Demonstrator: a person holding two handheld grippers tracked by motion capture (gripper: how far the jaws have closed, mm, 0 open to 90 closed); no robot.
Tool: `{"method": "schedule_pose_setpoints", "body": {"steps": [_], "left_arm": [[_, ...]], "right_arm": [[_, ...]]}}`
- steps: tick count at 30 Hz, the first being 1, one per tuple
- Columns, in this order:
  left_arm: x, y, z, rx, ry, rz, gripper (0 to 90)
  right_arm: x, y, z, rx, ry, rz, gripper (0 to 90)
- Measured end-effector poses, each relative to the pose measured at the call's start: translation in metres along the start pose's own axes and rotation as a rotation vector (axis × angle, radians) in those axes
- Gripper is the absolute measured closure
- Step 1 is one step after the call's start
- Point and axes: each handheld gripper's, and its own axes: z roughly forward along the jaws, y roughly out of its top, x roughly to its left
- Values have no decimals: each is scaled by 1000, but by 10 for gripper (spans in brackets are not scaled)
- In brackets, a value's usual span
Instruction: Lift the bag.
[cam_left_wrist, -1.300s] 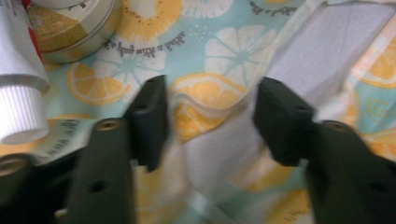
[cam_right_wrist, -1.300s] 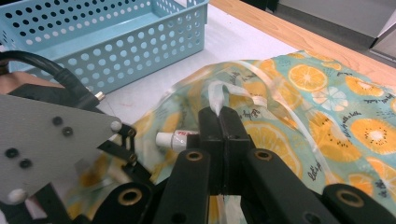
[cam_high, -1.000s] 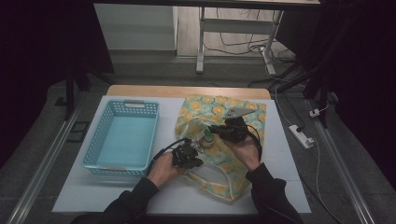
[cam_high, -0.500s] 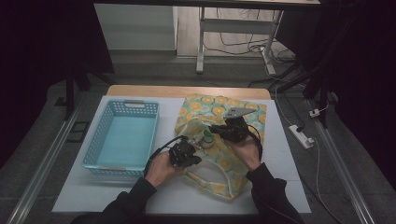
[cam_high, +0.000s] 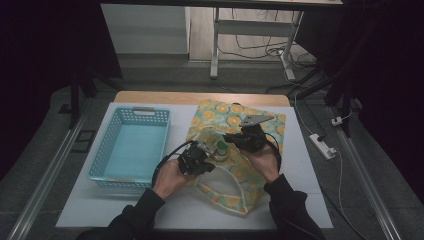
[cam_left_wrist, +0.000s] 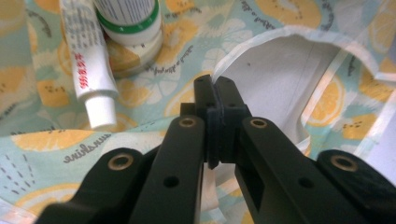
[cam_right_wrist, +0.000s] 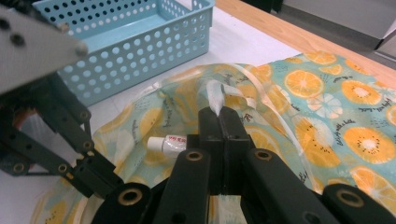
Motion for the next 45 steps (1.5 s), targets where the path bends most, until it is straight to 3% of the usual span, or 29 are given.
{"method": "schedule_pose_setpoints", "body": {"steps": [14, 22, 31, 37, 45], "left_arm": [[9, 9, -21, -66, -47, -45, 897], [18, 16, -38, -96, -82, -71, 898], [31, 26, -58, -123, -99, -91, 898], [44, 30, -71, -155, -146, -127, 898], [51, 39, -89, -180, -147, -131, 898]], "right_arm": [[8, 14, 3, 29, 33, -34, 900], [10, 27, -4, 28, 39, -51, 900], [14, 39, -8, 42, 43, -71, 900], [14, 45, -10, 45, 50, -75, 900], [11, 52, -17, 28, 58, -62, 900]]}}
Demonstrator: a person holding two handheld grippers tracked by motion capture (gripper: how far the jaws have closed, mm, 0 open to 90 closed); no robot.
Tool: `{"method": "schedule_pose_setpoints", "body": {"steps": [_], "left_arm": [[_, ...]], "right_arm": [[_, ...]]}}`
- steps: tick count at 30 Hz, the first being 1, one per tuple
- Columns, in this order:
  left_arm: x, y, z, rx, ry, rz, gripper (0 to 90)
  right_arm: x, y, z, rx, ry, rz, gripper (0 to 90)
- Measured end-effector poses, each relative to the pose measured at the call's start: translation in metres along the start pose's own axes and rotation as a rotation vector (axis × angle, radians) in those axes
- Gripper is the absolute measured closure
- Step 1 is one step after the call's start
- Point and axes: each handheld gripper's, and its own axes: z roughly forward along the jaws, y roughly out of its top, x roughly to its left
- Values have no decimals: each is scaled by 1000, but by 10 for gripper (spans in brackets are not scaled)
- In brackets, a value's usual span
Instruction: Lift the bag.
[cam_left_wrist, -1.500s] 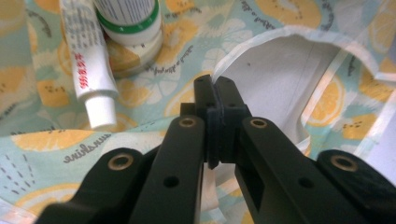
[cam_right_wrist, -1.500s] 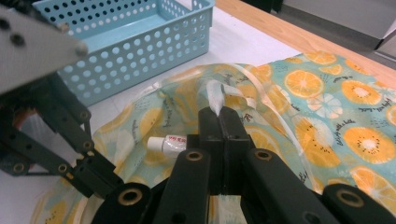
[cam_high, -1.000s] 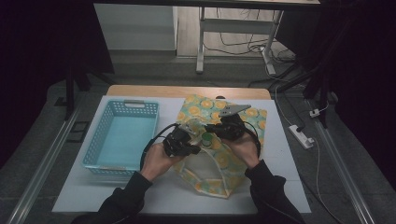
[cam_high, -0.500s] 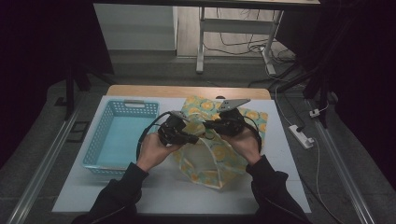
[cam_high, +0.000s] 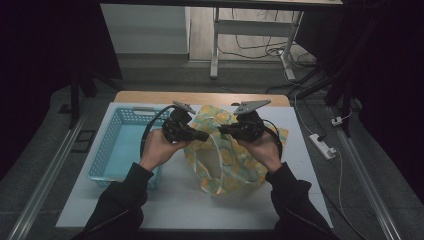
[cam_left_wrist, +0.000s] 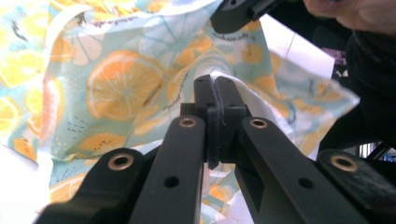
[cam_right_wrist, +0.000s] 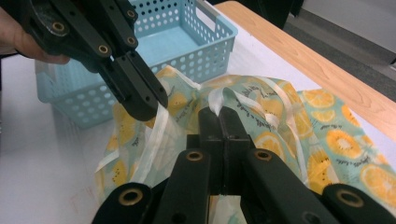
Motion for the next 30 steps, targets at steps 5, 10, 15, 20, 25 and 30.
{"method": "schedule_pose_setpoints", "body": {"steps": [5, 10, 15, 20, 25, 30], "left_arm": [[0, 9, -10, -24, -9, 4, 898], [2, 17, -20, -45, -26, -3, 898], [2, 26, -31, -66, -29, -3, 898], [1, 37, -42, -96, -27, -10, 898], [-1, 48, -55, -121, -19, -2, 898], [-6, 61, -69, -138, 3, 16, 898]], "right_arm": [[-1, 6, -4, -23, 21, 3, 900], [0, 13, -9, -37, 22, -7, 900], [0, 22, -16, -46, 23, -11, 900], [2, 35, -21, -39, 18, -26, 900], [5, 50, -28, -43, 6, -50, 900], [5, 63, -35, -62, 12, -51, 900]]}}
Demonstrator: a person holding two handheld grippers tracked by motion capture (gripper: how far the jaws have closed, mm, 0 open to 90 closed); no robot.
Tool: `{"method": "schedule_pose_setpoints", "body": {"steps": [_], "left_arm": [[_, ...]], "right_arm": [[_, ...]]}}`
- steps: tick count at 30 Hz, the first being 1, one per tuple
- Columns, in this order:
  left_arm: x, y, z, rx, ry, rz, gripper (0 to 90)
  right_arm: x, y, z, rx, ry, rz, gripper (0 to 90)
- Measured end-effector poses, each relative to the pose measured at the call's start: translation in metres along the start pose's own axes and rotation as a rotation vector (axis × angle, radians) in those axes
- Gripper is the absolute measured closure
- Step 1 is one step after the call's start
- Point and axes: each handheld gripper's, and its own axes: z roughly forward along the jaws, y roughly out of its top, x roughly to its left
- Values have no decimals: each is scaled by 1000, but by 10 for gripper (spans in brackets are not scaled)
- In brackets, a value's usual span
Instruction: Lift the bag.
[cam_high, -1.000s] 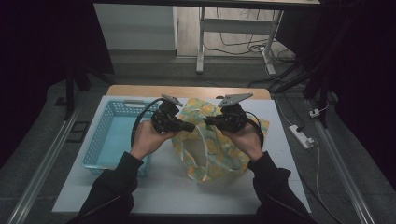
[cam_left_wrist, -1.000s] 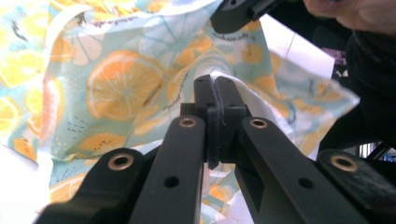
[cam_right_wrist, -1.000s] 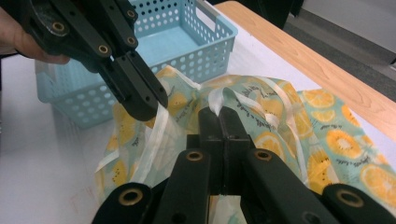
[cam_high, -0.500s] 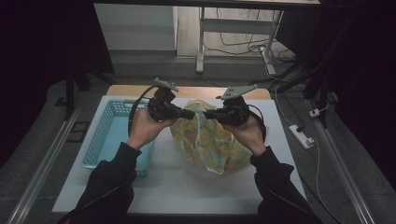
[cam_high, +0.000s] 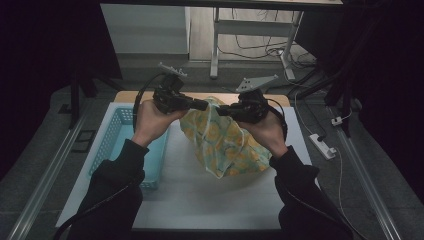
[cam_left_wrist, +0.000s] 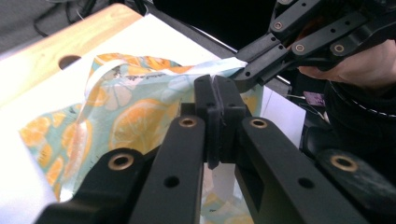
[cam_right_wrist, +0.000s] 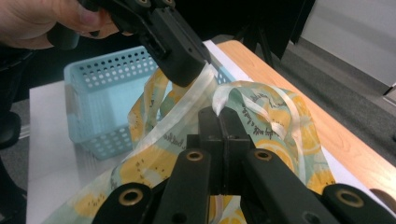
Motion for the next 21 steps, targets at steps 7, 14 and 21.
{"method": "schedule_pose_setpoints", "body": {"steps": [7, 14, 21], "left_arm": [[-9, 18, -15, -75, 22, 20, 898], [-12, 31, -27, -117, 39, 26, 898], [-13, 41, -42, -150, 68, 28, 898]], "right_arm": [[-1, 26, -14, -31, -14, -15, 900], [-1, 42, -26, -59, -27, -21, 900], [-2, 53, -33, -80, -43, -25, 900]]}}
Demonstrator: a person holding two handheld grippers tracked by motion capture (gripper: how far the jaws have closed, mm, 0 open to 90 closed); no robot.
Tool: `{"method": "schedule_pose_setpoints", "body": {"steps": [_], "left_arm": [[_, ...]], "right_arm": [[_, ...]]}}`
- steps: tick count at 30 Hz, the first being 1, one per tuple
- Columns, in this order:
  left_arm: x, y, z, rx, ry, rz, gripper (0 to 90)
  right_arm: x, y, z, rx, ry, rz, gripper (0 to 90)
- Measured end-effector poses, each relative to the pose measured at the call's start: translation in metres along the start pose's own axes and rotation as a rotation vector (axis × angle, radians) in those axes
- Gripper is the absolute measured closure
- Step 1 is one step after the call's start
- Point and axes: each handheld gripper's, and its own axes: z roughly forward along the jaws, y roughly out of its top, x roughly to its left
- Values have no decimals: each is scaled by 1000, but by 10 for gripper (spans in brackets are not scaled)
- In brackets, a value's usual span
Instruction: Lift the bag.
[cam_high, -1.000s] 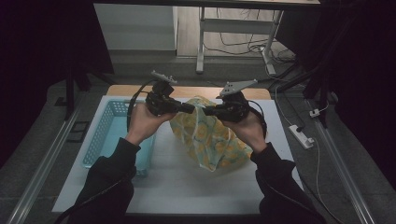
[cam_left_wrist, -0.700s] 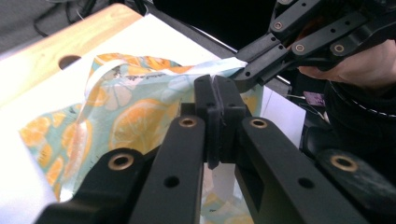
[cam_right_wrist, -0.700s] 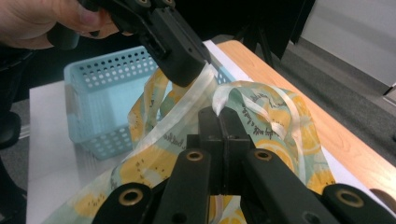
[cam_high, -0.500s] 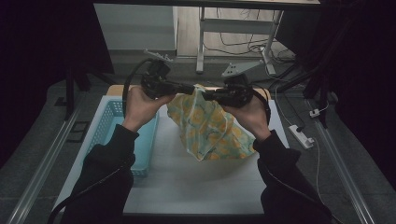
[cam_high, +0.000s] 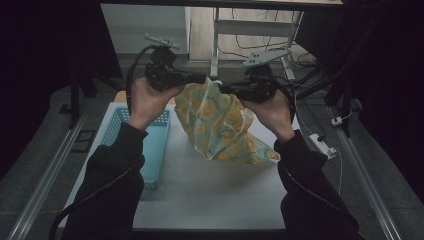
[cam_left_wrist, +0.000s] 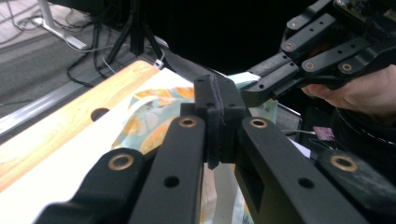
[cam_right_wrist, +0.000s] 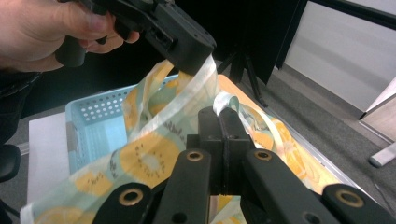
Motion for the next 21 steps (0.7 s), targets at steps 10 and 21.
{"method": "schedule_pose_setpoints", "body": {"steps": [10, 21], "left_arm": [[0, 14, -20, -57, 33, 3, 898], [-7, 27, -33, -102, 74, 28, 898]], "right_arm": [[1, 15, -6, -28, -10, -14, 900], [3, 30, -14, -73, -40, -27, 900]]}}
